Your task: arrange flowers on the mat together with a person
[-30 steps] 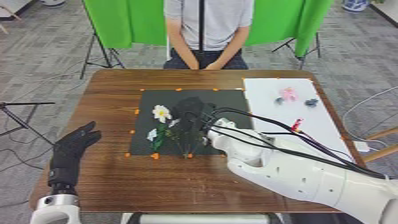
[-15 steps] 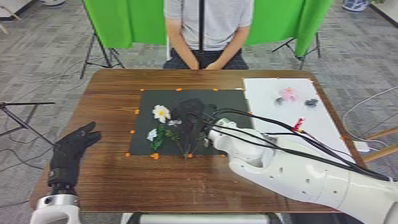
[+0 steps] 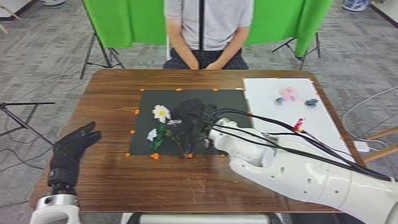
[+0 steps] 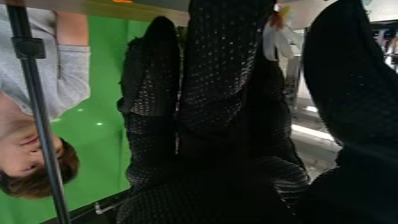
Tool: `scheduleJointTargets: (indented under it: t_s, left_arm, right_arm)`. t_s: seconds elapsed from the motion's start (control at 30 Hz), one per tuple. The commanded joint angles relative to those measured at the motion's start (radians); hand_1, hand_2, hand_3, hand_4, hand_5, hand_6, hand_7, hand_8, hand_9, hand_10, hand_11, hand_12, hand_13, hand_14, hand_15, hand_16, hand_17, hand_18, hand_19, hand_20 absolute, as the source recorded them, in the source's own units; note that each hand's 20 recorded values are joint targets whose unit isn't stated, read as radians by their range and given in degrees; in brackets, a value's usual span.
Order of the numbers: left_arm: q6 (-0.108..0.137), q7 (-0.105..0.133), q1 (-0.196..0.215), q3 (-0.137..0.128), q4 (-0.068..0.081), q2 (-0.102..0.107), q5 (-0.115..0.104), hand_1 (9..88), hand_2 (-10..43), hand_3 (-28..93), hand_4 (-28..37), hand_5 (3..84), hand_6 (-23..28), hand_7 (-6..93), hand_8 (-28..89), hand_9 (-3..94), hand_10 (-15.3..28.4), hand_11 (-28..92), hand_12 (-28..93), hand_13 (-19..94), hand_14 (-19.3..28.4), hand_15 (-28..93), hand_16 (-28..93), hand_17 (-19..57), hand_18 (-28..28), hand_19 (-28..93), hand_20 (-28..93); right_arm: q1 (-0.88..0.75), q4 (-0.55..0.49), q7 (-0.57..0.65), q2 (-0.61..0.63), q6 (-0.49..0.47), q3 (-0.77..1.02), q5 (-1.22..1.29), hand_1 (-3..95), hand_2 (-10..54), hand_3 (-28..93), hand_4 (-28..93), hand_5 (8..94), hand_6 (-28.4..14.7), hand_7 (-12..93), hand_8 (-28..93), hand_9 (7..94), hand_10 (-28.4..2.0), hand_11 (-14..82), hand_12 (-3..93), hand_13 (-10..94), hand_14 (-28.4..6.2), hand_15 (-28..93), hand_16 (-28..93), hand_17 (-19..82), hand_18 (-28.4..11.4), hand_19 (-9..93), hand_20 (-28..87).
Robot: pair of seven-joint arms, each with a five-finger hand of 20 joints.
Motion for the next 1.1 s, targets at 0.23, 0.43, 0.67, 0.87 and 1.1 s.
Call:
scheduleJointTargets:
  t_s: [0.23,0.43,0.67,0.87,1.1]
  left_arm:
    - [0.002,-0.005,0.012,-0.001,0.0,-0.007,0.004,26.1,0.0,70,-27.1,50.3,5.7,10.3,-6,50.6,14.9,19,12,43,17.1,13,-1,13.1,11.1,5,21]
    - [0.001,-0.004,0.014,-0.002,0.0,-0.01,0.004,26.1,0.1,69,-27.2,50.3,5.8,10.2,-6,50.6,14.9,19,12,43,17.1,13,-1,13.1,11.1,5,21]
    - [0.002,-0.004,0.014,-0.003,0.0,-0.01,0.004,26.2,0.0,69,-27.2,50.3,5.7,10.3,-6,50.7,14.9,19,12,43,17.1,13,-1,13.1,11.1,5,20]
    - [0.003,-0.003,0.014,-0.002,-0.001,-0.01,0.003,26.1,0.0,70,-27.1,50.3,5.6,10.4,-6,50.6,14.8,19,12,43,17.0,13,-1,13.1,11.1,5,20]
    - [0.002,-0.004,0.013,-0.002,0.0,-0.008,0.003,26.2,-0.1,70,-27.2,50.2,5.6,10.5,-6,50.6,14.9,19,12,43,17.0,13,-1,13.0,11.1,5,20]
  right_arm:
    - [0.008,-0.001,-0.016,0.008,0.043,-0.003,0.007,36.3,-9.5,70,-22,55.1,1.0,14,-11,67.9,-8.3,9.2,9.6,94,-1.4,36,24,61,-11.3,81,15]
    - [0.009,-0.001,-0.018,0.009,0.035,-0.003,-0.002,35.8,-9.5,69,-21,58.7,1.4,15,-11,68.9,-8.4,9.3,9.0,94,-2.5,35,24,60,-12.0,80,15]
    - [0.008,0.005,-0.021,0.009,0.067,-0.007,0.009,35.1,-9.5,69,-20,57.2,1.0,14,-11,67.5,-8.7,9.4,9.1,94,-2.8,32,27,59,-12.2,79,16]
    - [0.01,0.007,-0.018,0.01,0.092,-0.017,0.017,34.9,-9.5,69,-20,53.4,0.0,13,-11,72.1,-7.7,9.9,8.9,94,-3.0,32,27,59,-12.4,79,17]
    - [0.006,0.001,-0.016,0.015,0.065,-0.009,0.006,34.9,-9.5,68,-20,63.1,1.0,16,-10,63.2,-9.6,8.1,8.3,92,-3.4,30,27,57,-12.5,77,18]
